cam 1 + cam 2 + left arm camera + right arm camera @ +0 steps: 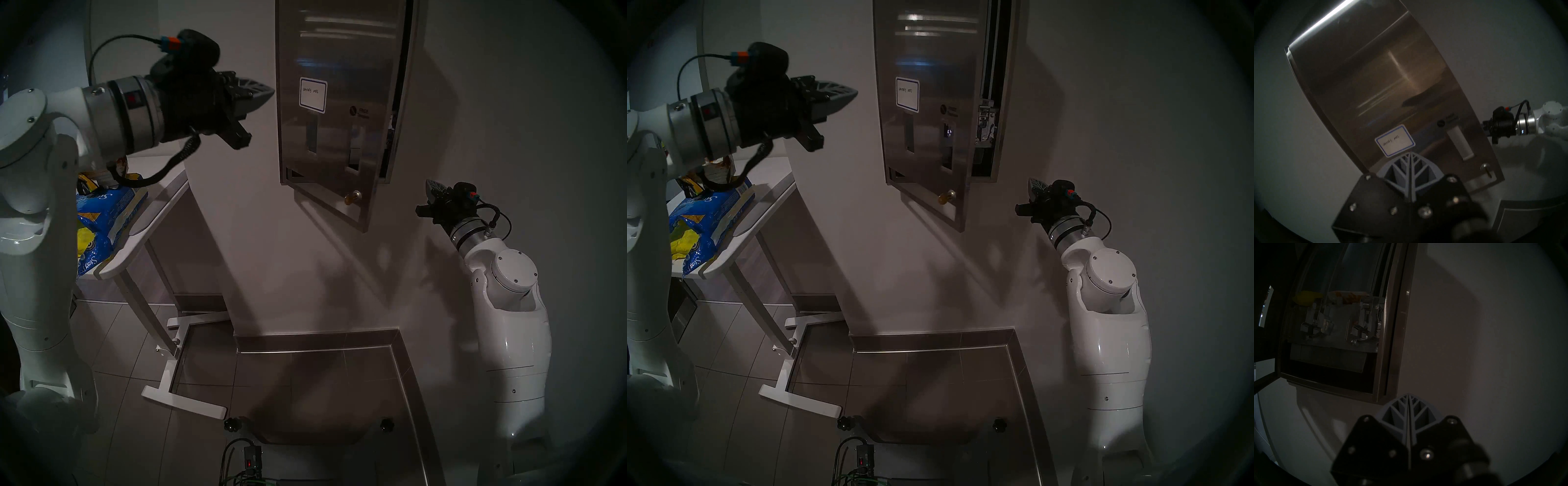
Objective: Open the dispenser door, put the pads inside, close the door
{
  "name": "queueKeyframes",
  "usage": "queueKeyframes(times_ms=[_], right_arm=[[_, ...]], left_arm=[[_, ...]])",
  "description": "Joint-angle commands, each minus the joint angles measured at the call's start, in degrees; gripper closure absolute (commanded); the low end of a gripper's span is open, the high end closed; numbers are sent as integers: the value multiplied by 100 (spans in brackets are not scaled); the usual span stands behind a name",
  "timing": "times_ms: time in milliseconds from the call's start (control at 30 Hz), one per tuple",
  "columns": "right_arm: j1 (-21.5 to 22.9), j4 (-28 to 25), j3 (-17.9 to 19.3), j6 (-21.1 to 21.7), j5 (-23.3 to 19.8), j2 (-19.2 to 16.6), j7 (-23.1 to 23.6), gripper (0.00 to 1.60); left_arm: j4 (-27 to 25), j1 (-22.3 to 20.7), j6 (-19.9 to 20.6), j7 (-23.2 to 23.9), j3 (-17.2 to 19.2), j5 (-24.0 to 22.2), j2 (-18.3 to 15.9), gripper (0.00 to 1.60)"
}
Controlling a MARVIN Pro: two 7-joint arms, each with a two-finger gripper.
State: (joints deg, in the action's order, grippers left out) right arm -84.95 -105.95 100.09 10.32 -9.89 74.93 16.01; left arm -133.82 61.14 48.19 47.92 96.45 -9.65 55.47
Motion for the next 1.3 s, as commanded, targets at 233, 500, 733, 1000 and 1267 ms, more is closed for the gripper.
queueKeyframes(times_ms=[233,500,733,1000,1267], right_arm=[[127,-207,9,-78,10,-37,-2,135],[126,-208,6,-79,7,-42,-7,135],[125,-209,4,-80,4,-45,-10,135],[124,-209,1,-80,1,-49,-14,135],[123,-209,-1,-80,-2,-52,-18,135]], left_arm=[[-1,-425,191,-685,-695,763,-31,160],[-109,-378,367,-740,-680,811,-19,160],[-286,44,343,-932,-667,1184,-310,160],[-439,815,177,-1177,-321,1292,-155,160],[-460,1422,-220,-1408,-205,1409,4,160]])
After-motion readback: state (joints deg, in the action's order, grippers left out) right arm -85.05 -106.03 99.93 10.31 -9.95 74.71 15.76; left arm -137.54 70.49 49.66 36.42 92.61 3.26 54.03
